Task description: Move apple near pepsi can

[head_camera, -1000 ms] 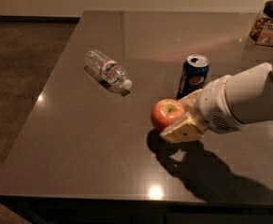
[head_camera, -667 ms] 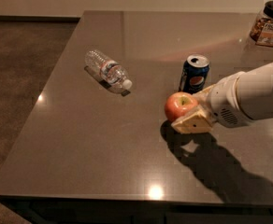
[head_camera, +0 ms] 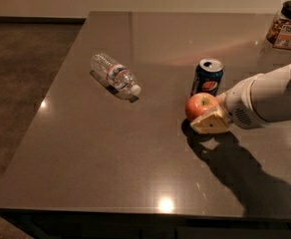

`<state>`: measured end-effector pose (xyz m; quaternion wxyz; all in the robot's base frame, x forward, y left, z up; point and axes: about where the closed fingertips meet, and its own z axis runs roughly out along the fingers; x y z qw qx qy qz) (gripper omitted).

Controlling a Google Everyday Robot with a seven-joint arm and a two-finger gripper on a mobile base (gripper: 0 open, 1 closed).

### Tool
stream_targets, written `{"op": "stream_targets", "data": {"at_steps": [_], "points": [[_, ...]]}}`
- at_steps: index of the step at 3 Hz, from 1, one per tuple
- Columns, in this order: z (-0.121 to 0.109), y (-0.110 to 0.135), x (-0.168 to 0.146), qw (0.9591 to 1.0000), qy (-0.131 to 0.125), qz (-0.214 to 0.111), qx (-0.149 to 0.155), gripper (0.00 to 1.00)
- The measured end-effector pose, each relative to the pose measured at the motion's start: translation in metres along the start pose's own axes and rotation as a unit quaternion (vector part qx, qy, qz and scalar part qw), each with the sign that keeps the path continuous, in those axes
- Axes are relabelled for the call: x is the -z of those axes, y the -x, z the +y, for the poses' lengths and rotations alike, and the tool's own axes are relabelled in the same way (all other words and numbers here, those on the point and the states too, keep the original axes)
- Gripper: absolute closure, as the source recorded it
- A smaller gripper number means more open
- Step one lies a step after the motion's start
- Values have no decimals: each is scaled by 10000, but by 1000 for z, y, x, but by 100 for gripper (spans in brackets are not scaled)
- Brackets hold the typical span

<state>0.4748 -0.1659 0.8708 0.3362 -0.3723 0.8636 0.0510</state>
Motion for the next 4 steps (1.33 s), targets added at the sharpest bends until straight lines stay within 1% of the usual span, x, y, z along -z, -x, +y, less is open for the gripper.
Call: {"op": "stream_targets", "data": {"at_steps": [1, 3, 4], "points": [[-11, -7, -6, 9998, -98, 85, -136, 60], [-20, -21, -15, 9993, -110, 212, -272, 13], [-19, -20, -14, 9994, -114, 208, -261, 0]]}}
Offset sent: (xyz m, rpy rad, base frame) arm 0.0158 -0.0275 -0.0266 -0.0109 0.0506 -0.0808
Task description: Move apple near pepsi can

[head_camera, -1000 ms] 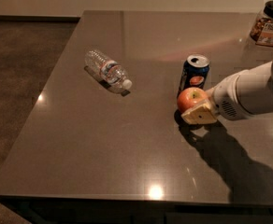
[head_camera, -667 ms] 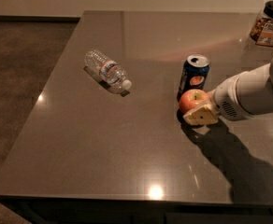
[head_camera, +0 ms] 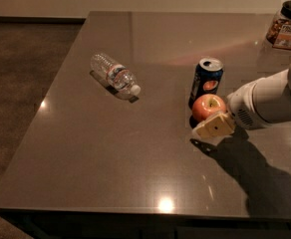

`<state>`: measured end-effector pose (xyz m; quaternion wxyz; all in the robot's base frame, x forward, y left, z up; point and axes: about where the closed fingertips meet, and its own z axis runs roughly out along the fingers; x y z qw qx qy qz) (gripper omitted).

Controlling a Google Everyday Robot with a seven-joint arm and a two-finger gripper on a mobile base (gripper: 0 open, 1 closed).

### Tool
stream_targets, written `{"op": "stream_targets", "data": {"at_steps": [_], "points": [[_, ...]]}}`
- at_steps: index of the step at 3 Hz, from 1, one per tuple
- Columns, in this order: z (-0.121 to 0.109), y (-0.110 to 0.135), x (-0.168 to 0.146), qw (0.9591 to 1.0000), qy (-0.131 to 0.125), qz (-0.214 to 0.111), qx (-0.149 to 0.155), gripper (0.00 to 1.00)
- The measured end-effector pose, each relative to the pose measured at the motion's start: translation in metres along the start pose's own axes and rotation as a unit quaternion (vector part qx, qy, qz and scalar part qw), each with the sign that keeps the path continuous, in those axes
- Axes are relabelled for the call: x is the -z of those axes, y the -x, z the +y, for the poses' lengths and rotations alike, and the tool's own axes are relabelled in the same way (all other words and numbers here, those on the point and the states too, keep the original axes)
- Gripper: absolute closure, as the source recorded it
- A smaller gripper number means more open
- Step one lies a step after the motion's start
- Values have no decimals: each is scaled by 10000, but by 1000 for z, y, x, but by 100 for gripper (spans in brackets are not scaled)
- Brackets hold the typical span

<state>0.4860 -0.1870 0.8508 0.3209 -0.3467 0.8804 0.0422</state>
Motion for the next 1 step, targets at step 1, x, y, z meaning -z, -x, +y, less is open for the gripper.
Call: {"op": "stream_targets", "data": {"at_steps": [1], "points": [[0, 0, 0, 10000, 0, 0, 0, 0]]}}
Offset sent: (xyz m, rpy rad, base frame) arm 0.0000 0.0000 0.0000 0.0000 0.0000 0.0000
